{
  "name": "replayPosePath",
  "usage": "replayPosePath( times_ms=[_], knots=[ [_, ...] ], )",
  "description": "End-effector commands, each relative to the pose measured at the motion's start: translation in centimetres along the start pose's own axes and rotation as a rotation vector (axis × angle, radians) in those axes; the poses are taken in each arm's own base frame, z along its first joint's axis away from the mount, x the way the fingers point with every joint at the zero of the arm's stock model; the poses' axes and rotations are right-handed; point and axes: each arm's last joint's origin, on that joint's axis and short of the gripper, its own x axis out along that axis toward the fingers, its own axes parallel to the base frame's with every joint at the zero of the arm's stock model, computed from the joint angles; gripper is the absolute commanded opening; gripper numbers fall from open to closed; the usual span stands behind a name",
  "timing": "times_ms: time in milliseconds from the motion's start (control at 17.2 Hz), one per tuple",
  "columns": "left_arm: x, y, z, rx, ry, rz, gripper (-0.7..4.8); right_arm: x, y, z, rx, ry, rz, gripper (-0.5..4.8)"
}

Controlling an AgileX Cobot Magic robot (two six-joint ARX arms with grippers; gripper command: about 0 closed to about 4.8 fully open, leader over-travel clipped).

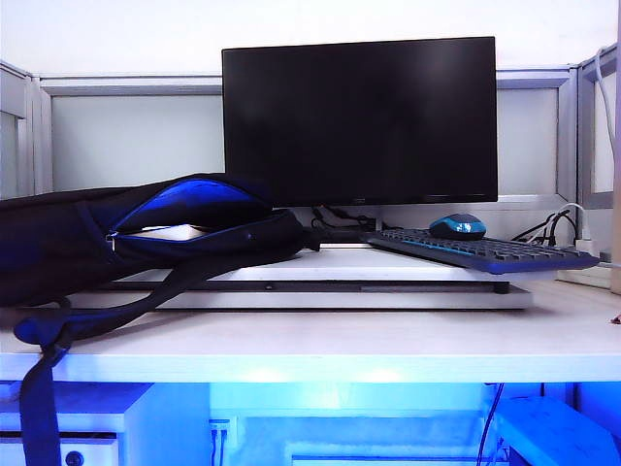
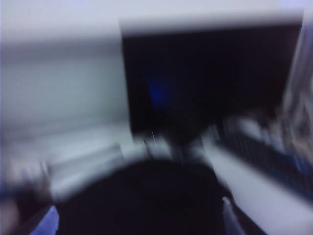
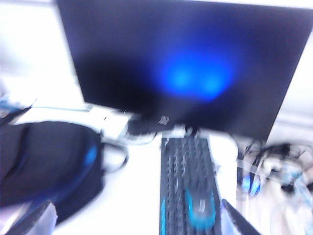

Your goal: Pick up the book on the desk and put it into the open backpack.

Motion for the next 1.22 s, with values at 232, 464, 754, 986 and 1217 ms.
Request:
replayPosePath(
  times_ms=[232,464,754,986,1217],
  knots=[
    [-1.9,-6.7,0.5,0.046,0.086,-0.114,3.93,-11.9,-0.4,-10.1,0.097,-0.028,-0.108,3.83],
    [-7.2,-8.4,-1.9,0.067,0.057,-0.017,3.71,-16.4,-0.5,-16.9,0.156,-0.111,-0.145,3.66],
    [-13.1,-10.7,-8.1,0.051,-0.022,0.064,3.71,-17.9,-0.7,-20.3,0.138,-0.072,-0.211,3.66],
    [-16.3,-12.1,-11.9,0.062,-0.101,0.072,3.03,-15.5,-0.7,-23.4,0.154,-0.012,-0.2,3.53],
    [-17.8,-12.8,-14.1,-0.012,-0.135,0.068,2.99,-14.9,-0.7,-26.5,0.191,-0.047,-0.195,2.92]
  ],
)
